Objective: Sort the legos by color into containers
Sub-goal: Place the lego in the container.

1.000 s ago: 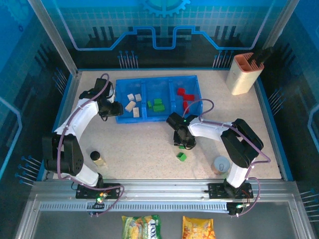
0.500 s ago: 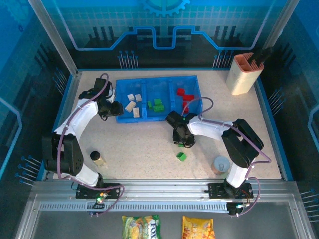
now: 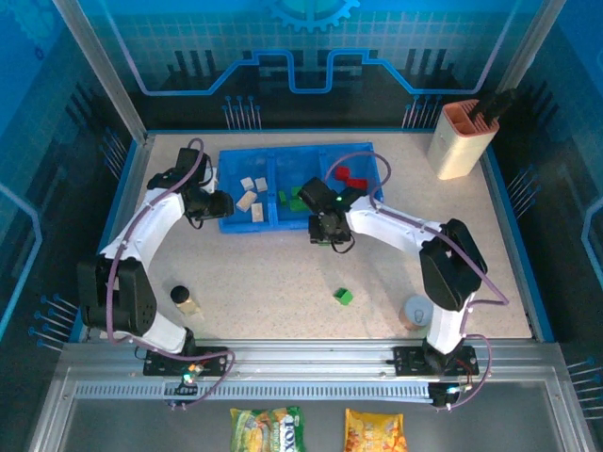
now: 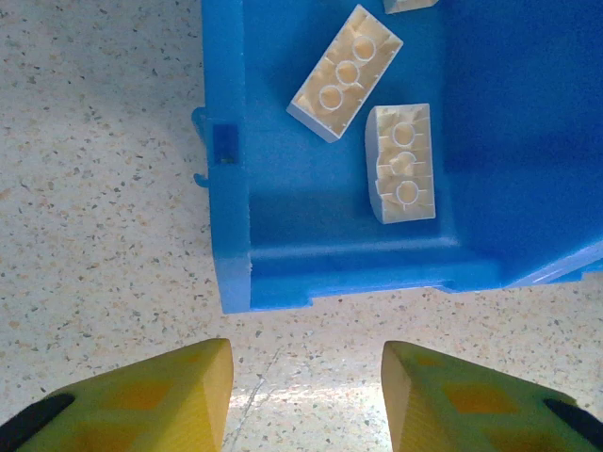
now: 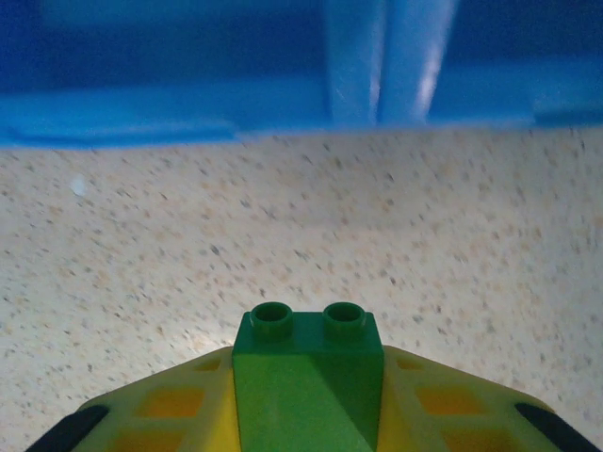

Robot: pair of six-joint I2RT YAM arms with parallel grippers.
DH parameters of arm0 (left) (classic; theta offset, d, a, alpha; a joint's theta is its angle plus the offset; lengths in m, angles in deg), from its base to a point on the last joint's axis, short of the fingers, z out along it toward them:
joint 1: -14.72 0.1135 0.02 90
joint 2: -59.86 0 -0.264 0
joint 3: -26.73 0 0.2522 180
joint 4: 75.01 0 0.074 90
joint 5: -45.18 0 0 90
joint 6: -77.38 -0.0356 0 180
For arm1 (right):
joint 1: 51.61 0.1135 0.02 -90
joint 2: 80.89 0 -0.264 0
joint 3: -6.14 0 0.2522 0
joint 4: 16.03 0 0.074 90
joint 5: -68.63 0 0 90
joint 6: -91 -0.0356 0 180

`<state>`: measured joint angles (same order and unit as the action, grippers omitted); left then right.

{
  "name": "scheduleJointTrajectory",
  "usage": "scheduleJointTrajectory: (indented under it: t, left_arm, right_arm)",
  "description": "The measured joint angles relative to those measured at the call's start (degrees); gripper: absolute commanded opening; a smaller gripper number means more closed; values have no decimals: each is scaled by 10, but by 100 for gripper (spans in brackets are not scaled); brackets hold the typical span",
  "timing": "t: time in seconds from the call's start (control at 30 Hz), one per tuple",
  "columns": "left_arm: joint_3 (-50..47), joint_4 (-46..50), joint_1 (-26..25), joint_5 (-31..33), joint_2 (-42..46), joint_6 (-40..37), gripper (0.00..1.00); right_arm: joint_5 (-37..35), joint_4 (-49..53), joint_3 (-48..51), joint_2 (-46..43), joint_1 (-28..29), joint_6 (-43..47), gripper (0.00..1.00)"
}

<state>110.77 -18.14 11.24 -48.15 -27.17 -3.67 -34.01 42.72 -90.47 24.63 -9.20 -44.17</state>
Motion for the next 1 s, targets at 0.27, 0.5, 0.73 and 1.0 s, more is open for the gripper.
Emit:
scheduleJointTrajectory:
  t: [0.27,0.5,0.73,1.0]
  left_arm:
    - [-3,-2,0,-6,6,0,46]
    - [-3,-2,0,-6,6,0,46]
    - [-3,-2,0,-9,6,0,46]
    - [-4,-2,0,-11,8,0,46]
  right_arm:
    - [-4,7,-120,74,-6,58,35]
    - [-15,13,-214,139,-26,97,35]
    - [-59,24,-309,214,-40,134,35]
    - [-109,26,-405,301,-43,163,35]
